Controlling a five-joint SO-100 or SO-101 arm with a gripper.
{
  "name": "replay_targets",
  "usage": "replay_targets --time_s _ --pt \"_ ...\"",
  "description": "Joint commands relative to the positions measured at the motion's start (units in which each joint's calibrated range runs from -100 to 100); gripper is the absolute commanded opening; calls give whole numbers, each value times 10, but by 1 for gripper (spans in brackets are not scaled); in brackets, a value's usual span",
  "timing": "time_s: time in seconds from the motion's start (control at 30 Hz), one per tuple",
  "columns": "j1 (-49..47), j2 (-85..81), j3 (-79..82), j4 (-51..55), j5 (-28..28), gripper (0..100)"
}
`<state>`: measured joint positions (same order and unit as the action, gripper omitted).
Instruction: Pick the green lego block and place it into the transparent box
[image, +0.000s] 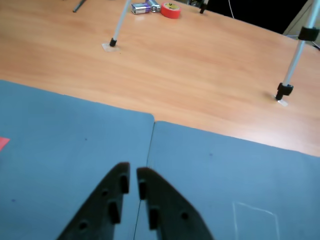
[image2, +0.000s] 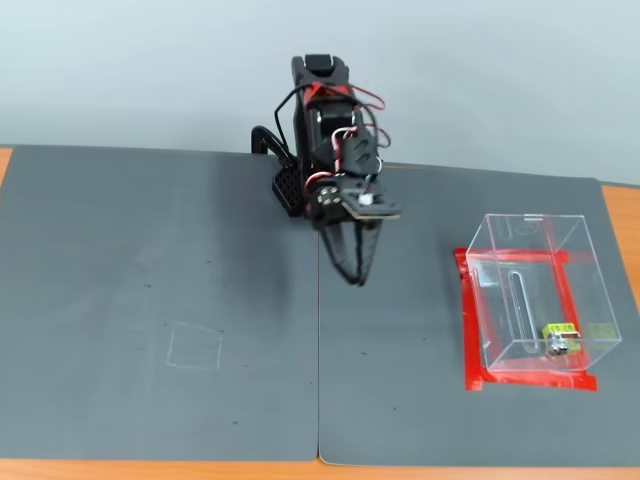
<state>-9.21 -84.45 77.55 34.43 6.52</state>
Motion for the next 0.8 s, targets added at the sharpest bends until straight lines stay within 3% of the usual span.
replay_targets --time_s 0.0,0.3,0.43,0.67,0.77 --pt "36 -97 72 0 -2 2" --pt "34 -151 225 18 -43 2" --pt "38 -150 222 18 -49 2" --pt "34 -150 222 157 -49 2" --pt "34 -150 222 169 -50 2"
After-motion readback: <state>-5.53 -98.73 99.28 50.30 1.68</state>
